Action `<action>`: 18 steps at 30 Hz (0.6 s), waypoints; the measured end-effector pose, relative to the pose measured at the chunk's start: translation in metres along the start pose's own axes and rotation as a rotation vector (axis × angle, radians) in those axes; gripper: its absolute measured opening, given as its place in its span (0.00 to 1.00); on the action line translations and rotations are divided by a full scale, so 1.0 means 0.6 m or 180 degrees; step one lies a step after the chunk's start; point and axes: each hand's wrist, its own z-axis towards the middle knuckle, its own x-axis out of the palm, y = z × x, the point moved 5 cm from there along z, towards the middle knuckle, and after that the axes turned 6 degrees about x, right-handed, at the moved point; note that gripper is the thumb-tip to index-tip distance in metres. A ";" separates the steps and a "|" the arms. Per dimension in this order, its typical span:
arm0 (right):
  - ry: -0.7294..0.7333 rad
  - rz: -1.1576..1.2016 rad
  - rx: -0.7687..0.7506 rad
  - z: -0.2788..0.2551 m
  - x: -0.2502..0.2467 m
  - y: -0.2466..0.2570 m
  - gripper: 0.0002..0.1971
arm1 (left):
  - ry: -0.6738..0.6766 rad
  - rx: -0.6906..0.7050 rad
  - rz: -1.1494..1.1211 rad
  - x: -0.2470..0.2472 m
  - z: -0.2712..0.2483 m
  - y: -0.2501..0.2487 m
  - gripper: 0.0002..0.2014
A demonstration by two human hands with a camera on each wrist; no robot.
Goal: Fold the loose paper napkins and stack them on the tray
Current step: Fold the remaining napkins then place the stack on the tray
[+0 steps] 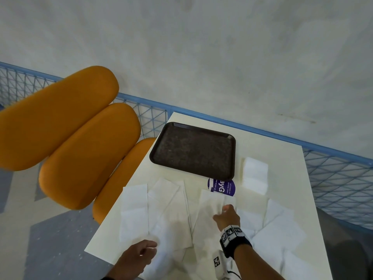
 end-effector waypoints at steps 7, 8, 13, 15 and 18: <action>0.0304 0.0349 -0.0124 0.008 -0.025 -0.007 0.07 | -0.0124 0.0274 0.0053 0.030 -0.010 -0.055 0.12; 0.0411 0.0562 -0.0168 0.007 -0.032 -0.007 0.07 | -0.0199 0.0343 -0.0007 0.034 -0.009 -0.067 0.12; 0.1008 0.1780 -0.0517 -0.044 -0.099 0.001 0.08 | -0.0688 0.0775 -0.0307 0.058 -0.012 -0.150 0.09; 0.1336 0.2190 -0.0658 -0.076 -0.135 0.011 0.12 | -0.0830 0.1031 -0.0476 0.072 -0.009 -0.206 0.16; 0.1594 0.2390 -0.0861 -0.118 -0.191 0.025 0.19 | -0.0655 0.1136 -0.0969 0.100 -0.012 -0.299 0.26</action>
